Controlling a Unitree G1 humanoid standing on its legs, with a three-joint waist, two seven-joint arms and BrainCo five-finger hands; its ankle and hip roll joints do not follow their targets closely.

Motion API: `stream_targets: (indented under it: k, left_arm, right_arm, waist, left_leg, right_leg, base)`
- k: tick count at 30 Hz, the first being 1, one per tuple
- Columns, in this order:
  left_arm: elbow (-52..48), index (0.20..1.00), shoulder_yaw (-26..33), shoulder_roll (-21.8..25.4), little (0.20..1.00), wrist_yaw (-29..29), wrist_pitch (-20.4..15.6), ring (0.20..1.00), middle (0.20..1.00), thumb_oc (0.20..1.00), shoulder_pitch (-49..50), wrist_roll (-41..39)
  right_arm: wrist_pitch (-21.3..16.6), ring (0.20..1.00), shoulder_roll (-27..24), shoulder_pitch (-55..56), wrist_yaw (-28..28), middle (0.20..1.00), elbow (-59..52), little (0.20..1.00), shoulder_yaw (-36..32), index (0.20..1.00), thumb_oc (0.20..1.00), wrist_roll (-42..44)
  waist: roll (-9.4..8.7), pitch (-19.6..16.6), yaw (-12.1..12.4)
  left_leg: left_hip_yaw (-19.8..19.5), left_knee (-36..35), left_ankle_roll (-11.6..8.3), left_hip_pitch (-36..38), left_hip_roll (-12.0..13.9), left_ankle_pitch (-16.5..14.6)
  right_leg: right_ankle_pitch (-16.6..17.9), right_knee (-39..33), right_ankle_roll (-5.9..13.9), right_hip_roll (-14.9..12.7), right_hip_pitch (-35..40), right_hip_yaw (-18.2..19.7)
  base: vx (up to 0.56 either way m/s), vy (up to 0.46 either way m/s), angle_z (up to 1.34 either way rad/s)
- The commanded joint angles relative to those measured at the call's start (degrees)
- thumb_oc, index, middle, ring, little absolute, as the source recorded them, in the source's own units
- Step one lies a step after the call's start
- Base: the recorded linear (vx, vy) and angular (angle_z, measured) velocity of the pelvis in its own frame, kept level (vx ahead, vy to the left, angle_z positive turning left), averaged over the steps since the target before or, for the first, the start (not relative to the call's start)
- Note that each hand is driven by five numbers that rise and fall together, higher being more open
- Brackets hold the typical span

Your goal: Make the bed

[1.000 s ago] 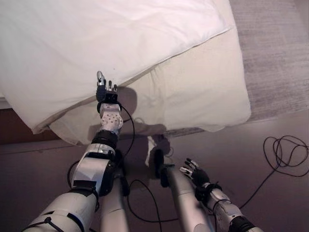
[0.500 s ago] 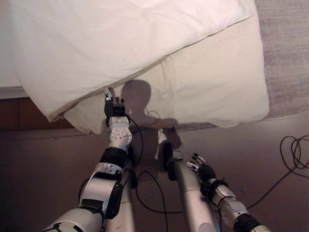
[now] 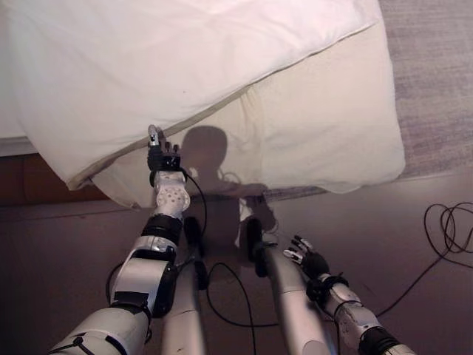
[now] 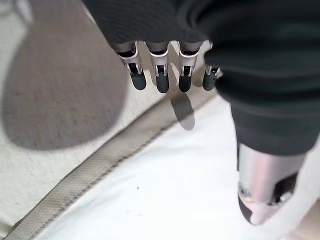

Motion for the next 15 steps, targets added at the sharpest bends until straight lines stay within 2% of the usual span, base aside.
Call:
stream_targets:
  k: [1,4,5,6,15]
  left_arm:
    - [3.89,1.0,-1.23,1.59,1.0,-3.2,-0.62,1.0,1.0,1.0,-4.95,1.95]
    - [4.31,1.0,-1.21,1.91,1.0,-3.82,-0.94,1.0,1.0,1.0,-6.11,1.78]
    - [4.33,1.0,-1.21,1.92,1.0,-3.87,-0.95,1.0,1.0,1.0,-6.15,1.76]
    - [4.45,1.0,-1.3,1.93,1.0,-3.88,-1.31,1.0,1.0,1.0,-6.9,1.49]
    - [3.27,1.0,-1.77,1.39,1.0,-3.36,-2.76,1.0,1.0,1.0,-8.92,1.05]
  right_arm:
    - [-1.04,1.0,-0.13,2.01,1.09,1.0,-2.12,1.0,1.74,1.0,1.0,0.74]
    - [-1.03,1.0,0.04,2.54,1.09,1.0,-1.93,1.0,1.88,1.0,1.0,0.84]
    - [-1.05,1.0,0.02,2.53,1.1,1.0,-1.95,1.0,1.86,1.0,1.0,0.84]
    - [-0.95,1.0,0.08,2.84,1.14,1.0,-1.81,1.0,2.13,1.0,1.0,0.87]
    - [-0.83,1.0,-0.11,3.72,1.01,1.0,-1.99,1.0,2.32,1.0,1.0,0.74]
  waist:
    - [-0.51,-3.76,-0.91]
    - [-0.66,-4.23,-1.17]
    - [-0.85,-4.02,-1.26]
    - [-0.61,-4.56,-1.26]
    - [-0.27,-5.63,-1.3]
  left_leg:
    - [0.89,7.35,0.34,-2.24,0.16,-8.79]
    - [0.75,7.85,0.3,-2.9,0.36,-9.06]
    - [1.32,8.04,0.78,-3.67,0.38,-7.87]
    - [0.77,8.03,0.29,-3.19,0.34,-9.23]
    - [0.8,8.42,0.11,-4.31,0.62,-9.26]
  right_leg:
    - [7.25,-8.61,6.94,-0.78,-0.43,1.04]
    - [7.24,-8.37,6.96,-0.7,-1.02,1.18]
    - [8.26,-8.54,6.51,-0.96,-1.6,0.8]
    - [7.16,-8.16,6.95,-0.54,-1.41,1.19]
    - [7.27,-7.98,6.89,-0.62,-2.44,1.15]
  base:
    - [0.02,0.009,-0.07]
    - [0.02,0.001,-0.06]
    - [0.0,0.0,0.0]
    - [0.0,0.0,0.0]
    - [0.01,0.003,0.0]
